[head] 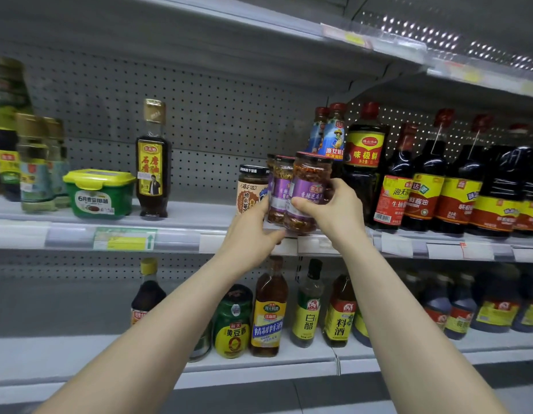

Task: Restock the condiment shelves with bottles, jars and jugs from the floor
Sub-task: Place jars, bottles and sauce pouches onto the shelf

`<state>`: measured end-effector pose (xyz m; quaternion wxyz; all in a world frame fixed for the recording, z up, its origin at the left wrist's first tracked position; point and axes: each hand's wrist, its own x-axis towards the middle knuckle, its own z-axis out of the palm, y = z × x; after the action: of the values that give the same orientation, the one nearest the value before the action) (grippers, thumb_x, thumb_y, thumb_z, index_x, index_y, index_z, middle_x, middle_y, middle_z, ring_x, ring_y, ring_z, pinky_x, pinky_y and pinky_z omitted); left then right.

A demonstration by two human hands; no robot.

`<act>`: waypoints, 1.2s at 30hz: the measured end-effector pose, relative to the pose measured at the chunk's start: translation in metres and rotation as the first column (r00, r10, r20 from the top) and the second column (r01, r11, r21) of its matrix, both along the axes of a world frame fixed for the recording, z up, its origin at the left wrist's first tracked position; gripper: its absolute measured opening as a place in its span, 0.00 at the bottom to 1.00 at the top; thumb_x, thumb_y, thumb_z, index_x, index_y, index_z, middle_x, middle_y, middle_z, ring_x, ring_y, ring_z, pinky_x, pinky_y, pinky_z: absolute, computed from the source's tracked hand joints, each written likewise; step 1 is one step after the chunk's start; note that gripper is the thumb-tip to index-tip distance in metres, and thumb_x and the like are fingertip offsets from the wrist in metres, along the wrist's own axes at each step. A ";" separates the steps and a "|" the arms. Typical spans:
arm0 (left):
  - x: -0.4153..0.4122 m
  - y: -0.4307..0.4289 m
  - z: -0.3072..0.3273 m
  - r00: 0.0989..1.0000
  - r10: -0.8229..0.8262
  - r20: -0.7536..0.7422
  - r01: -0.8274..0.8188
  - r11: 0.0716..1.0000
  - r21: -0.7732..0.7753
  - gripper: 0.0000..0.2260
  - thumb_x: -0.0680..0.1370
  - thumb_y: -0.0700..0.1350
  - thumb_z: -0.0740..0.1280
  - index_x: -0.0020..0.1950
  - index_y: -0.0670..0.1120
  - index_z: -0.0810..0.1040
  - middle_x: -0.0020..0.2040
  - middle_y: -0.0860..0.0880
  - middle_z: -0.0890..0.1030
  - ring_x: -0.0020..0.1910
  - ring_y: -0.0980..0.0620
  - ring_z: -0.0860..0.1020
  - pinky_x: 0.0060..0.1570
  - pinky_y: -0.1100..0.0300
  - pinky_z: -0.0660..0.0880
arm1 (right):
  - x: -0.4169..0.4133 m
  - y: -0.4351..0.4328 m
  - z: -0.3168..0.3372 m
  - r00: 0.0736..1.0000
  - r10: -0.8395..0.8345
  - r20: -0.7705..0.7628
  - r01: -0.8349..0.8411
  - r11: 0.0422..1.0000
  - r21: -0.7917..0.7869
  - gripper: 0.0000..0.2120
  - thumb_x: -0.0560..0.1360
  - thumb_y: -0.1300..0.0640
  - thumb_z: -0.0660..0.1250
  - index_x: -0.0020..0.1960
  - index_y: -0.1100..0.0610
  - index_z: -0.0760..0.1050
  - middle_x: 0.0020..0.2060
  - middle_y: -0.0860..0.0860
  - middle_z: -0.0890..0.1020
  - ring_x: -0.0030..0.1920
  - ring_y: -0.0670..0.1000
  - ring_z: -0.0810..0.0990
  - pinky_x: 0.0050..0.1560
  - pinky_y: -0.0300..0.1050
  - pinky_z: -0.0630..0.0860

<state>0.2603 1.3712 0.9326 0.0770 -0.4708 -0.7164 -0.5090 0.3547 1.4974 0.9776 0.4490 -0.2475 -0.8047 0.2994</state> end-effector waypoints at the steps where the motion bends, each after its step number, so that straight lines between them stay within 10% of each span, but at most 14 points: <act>1: -0.001 0.001 0.001 1.000 -0.003 0.011 0.004 0.999 -0.039 0.30 0.77 0.45 0.70 0.76 0.54 0.64 0.61 0.55 0.77 0.51 0.51 0.81 0.53 0.51 0.79 | -0.004 0.000 0.001 1.000 -0.014 0.017 0.013 1.000 0.006 0.29 0.67 0.45 0.80 0.63 0.53 0.74 0.58 0.51 0.82 0.59 0.53 0.80 0.63 0.58 0.76; 18: -0.012 0.033 0.001 0.983 -0.088 0.162 0.102 0.991 -0.082 0.28 0.80 0.40 0.65 0.77 0.51 0.60 0.48 0.62 0.73 0.32 0.66 0.81 0.28 0.73 0.74 | -0.055 0.013 0.001 0.989 -0.132 0.061 0.129 0.990 0.062 0.30 0.65 0.41 0.79 0.61 0.54 0.75 0.56 0.51 0.82 0.57 0.54 0.80 0.48 0.44 0.69; 23: -0.018 0.035 -0.003 0.968 -0.088 0.235 0.115 0.988 -0.104 0.22 0.80 0.39 0.65 0.72 0.48 0.65 0.48 0.55 0.79 0.34 0.55 0.85 0.36 0.56 0.83 | -0.064 0.014 -0.008 0.990 -0.110 0.085 0.106 0.993 0.052 0.29 0.67 0.43 0.79 0.61 0.54 0.75 0.56 0.51 0.82 0.57 0.54 0.80 0.47 0.43 0.66; 36: -0.012 0.027 -0.004 0.949 -0.123 0.289 0.134 0.991 -0.016 0.25 0.79 0.36 0.65 0.75 0.48 0.65 0.51 0.56 0.78 0.37 0.51 0.85 0.38 0.49 0.84 | -0.052 0.014 -0.016 0.997 -0.005 0.076 0.000 0.998 0.065 0.19 0.75 0.50 0.74 0.63 0.55 0.77 0.56 0.51 0.84 0.57 0.52 0.82 0.59 0.53 0.77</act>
<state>0.2484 1.3984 0.9287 -0.0696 -0.4388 -0.6966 -0.5633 0.3032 1.5110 0.9613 0.4261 -0.2450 -0.8302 0.2630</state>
